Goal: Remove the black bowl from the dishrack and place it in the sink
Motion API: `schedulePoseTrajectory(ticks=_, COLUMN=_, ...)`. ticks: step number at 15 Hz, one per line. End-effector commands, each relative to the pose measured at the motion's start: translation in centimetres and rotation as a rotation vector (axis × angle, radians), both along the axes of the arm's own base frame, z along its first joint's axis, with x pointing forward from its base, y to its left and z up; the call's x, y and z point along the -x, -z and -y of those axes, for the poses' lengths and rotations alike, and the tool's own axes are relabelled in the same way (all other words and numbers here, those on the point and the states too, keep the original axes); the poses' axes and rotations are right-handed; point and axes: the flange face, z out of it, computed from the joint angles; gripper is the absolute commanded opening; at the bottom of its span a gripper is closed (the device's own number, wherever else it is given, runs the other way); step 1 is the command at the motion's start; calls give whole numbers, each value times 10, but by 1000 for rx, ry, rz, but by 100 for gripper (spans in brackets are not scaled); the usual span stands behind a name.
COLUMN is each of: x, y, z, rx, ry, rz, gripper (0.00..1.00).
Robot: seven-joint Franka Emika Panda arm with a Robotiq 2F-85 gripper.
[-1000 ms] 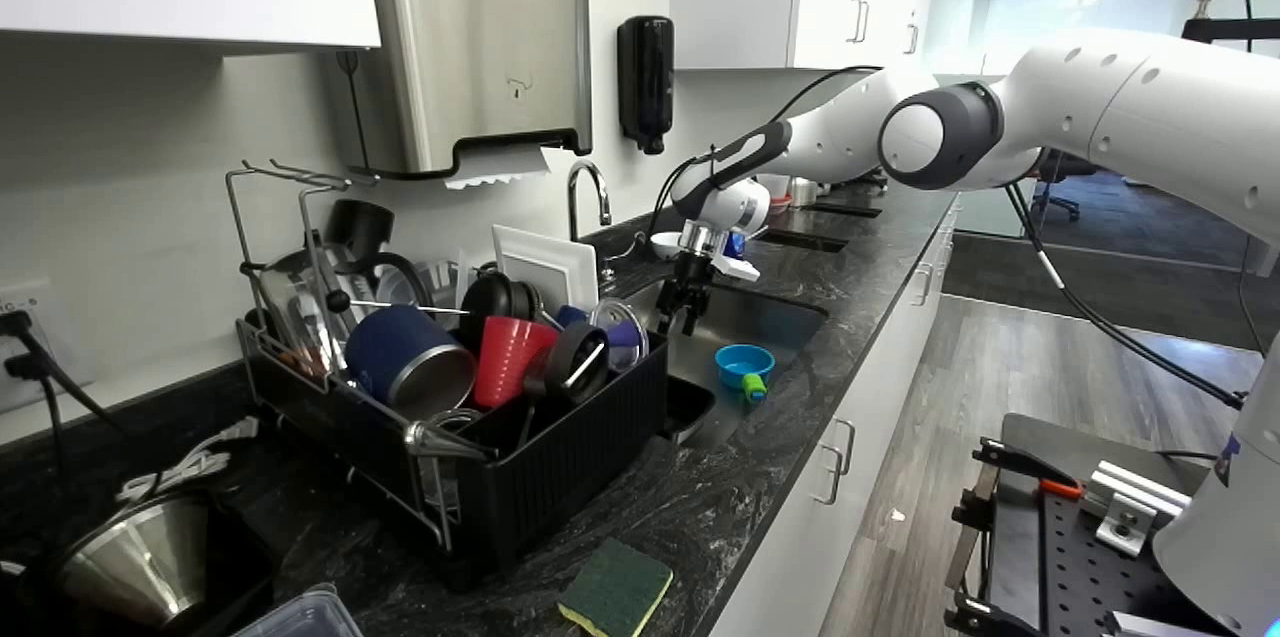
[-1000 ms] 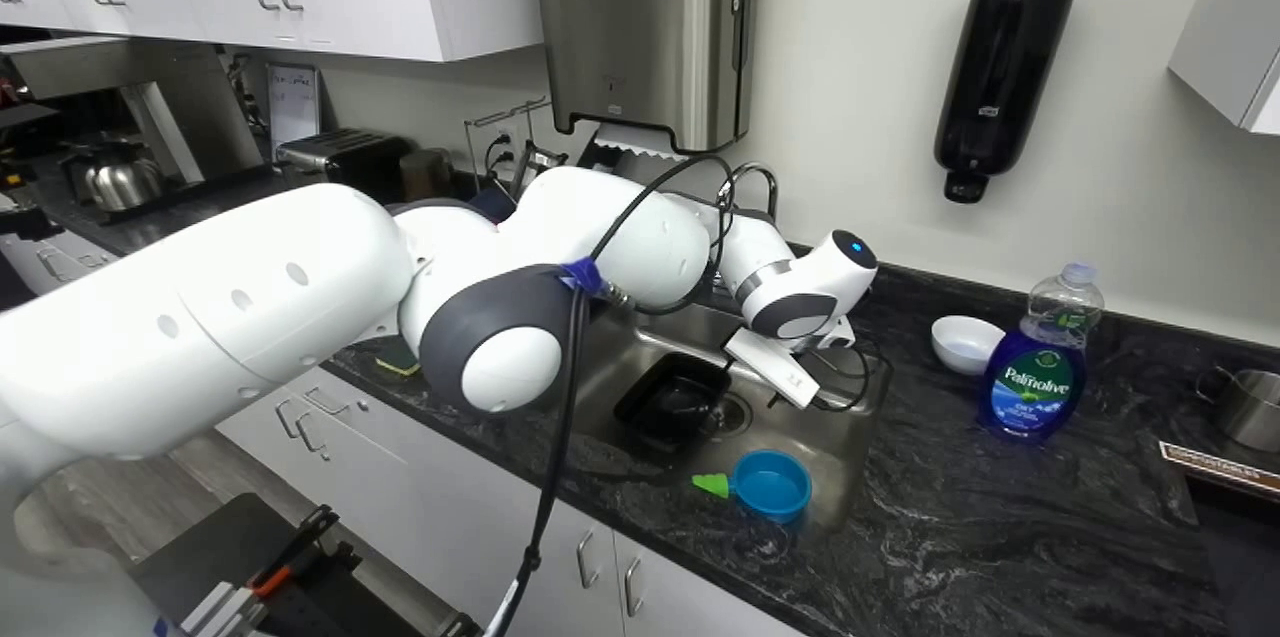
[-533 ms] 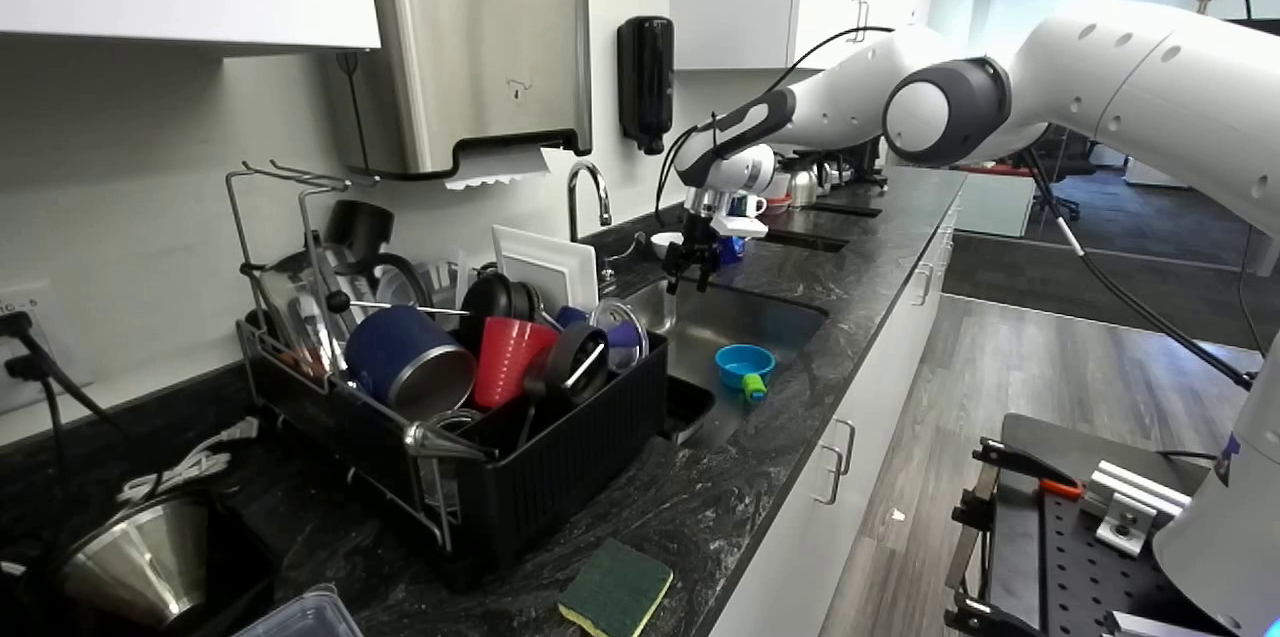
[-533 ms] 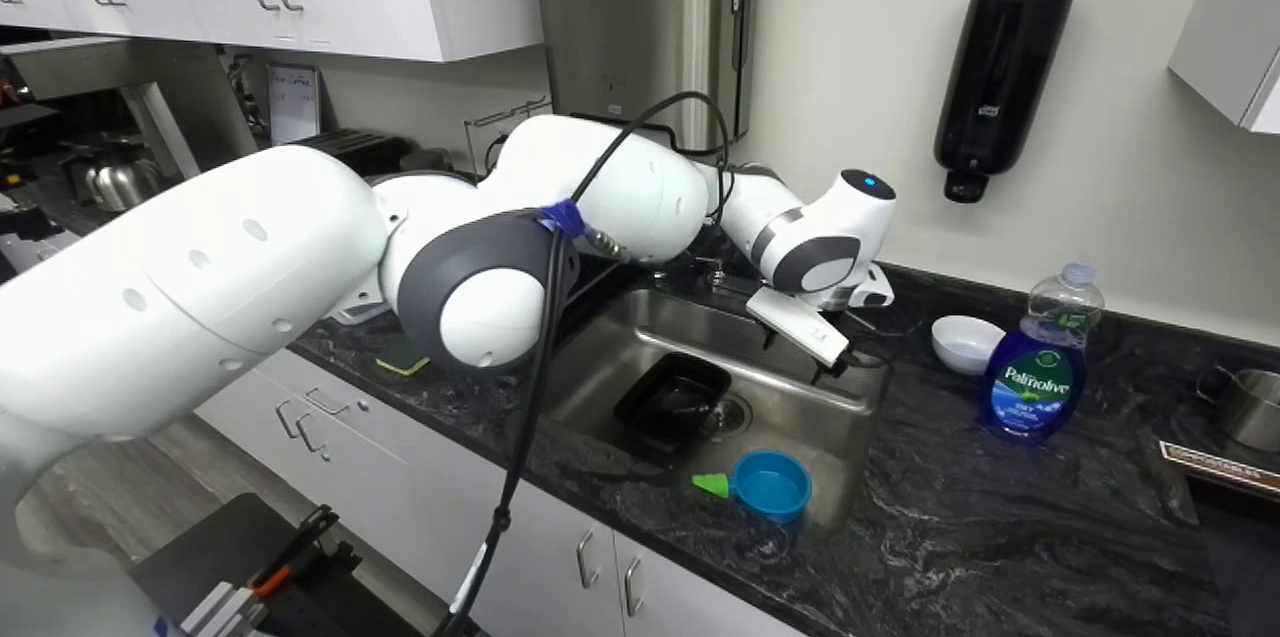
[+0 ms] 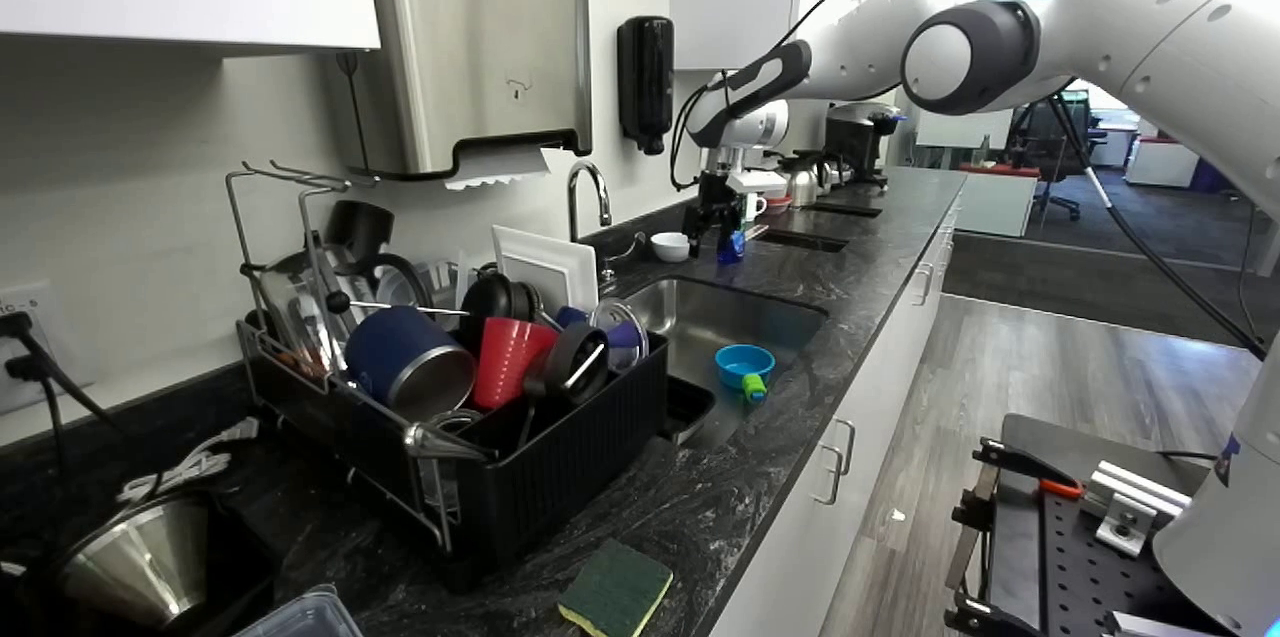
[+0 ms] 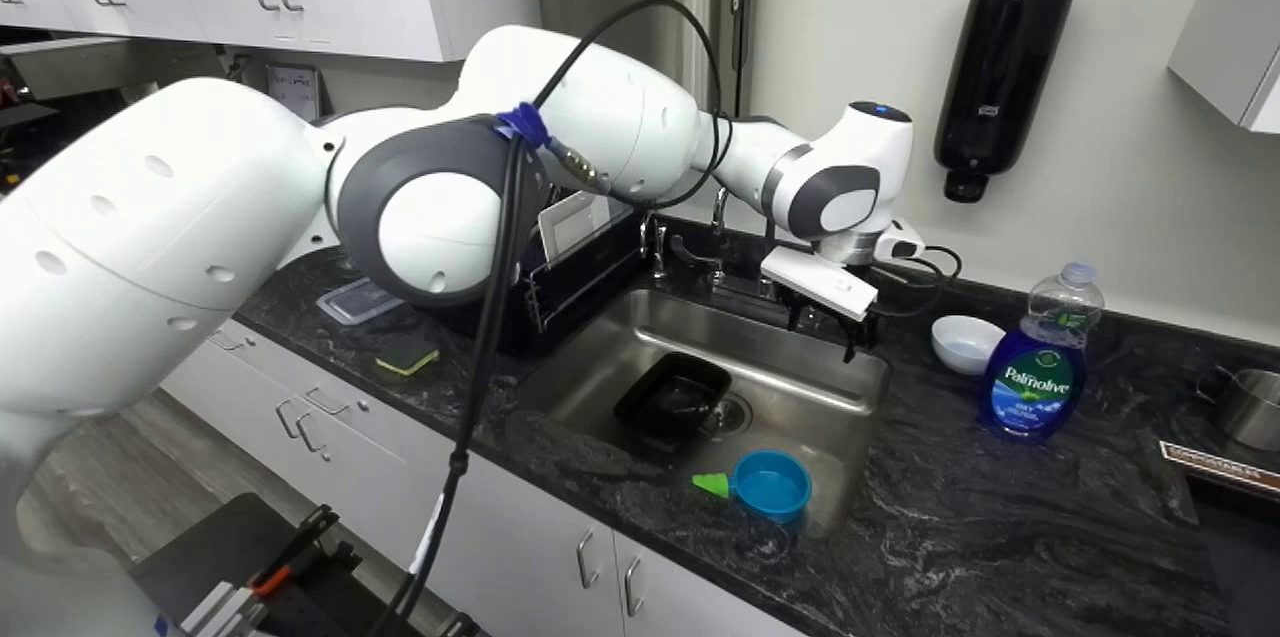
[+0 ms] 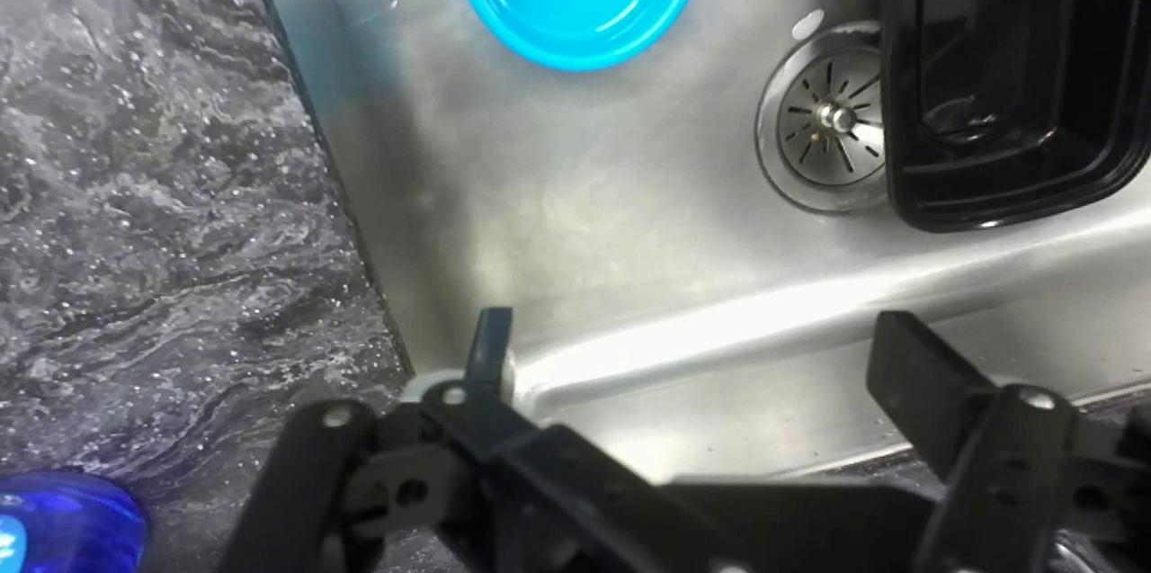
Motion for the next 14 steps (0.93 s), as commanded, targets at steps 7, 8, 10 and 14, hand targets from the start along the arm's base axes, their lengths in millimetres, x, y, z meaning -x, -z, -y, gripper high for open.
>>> schedulePoseTrajectory(ticks=7, x=51, y=-63, z=-4, rx=7, ry=-126, rz=-130, gripper=100)
schedulePoseTrajectory(ticks=8, x=55, y=-70, z=-3, rx=12, ry=-138, rz=-133, gripper=100)
schedulePoseTrajectory(ticks=10, x=63, y=-85, z=0, rx=29, ry=-161, rz=-127, gripper=100)
schedulePoseTrajectory(ticks=14, x=79, y=-105, z=-5, rx=51, ry=-213, rz=-135, gripper=100)
